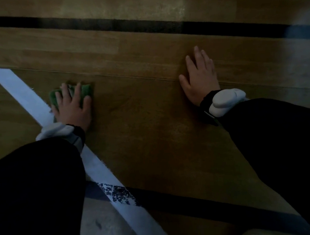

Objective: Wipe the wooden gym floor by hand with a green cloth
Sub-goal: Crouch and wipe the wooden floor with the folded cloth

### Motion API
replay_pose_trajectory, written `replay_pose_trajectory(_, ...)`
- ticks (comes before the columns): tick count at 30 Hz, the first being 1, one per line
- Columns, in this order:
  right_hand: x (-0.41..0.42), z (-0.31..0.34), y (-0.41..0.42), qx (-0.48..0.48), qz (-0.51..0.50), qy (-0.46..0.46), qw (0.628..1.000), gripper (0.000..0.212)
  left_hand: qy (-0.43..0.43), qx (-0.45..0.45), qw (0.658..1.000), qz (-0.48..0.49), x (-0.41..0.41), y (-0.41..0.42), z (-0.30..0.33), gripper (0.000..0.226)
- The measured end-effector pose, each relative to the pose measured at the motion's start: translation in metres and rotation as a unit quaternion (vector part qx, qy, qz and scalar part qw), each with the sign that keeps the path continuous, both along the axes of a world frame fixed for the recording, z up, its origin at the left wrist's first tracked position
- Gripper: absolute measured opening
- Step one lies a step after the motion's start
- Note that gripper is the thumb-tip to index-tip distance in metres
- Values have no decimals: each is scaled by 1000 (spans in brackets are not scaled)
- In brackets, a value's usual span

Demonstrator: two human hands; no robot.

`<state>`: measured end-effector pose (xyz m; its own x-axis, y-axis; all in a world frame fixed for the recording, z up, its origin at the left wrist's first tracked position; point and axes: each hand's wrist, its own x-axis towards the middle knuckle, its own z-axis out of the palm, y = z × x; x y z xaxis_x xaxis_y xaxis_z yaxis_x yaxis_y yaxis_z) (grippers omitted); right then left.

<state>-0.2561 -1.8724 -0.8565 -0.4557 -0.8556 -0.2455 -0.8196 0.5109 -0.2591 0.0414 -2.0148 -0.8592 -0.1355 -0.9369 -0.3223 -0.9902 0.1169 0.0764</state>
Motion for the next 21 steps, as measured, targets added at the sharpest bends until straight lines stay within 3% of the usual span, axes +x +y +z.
replay_pose_trajectory(5, 10, 2, -7, -5, 19, -2, 1000, 58, 11, -15, 1000, 1, -10, 6, -1, 53)
replay_pose_trajectory(8, 17, 2, -10, -7, 25, -8, 1000, 58, 26, -9, 998, -60, -18, 26, -2, 52)
replay_pose_trajectory(14, 31, 9, -19, -14, 58, -10, 998, 59, 183, -28, 953, -240, -61, 97, -5, 42)
replay_pose_trajectory(19, 19, 28, -31, -17, 79, 23, 996, 60, 278, -32, 936, -214, -92, 80, 17, 37)
replay_pose_trajectory(21, 13, 40, -43, -3, 87, 42, 995, 61, 283, -25, 926, -249, -91, 50, 35, 37)
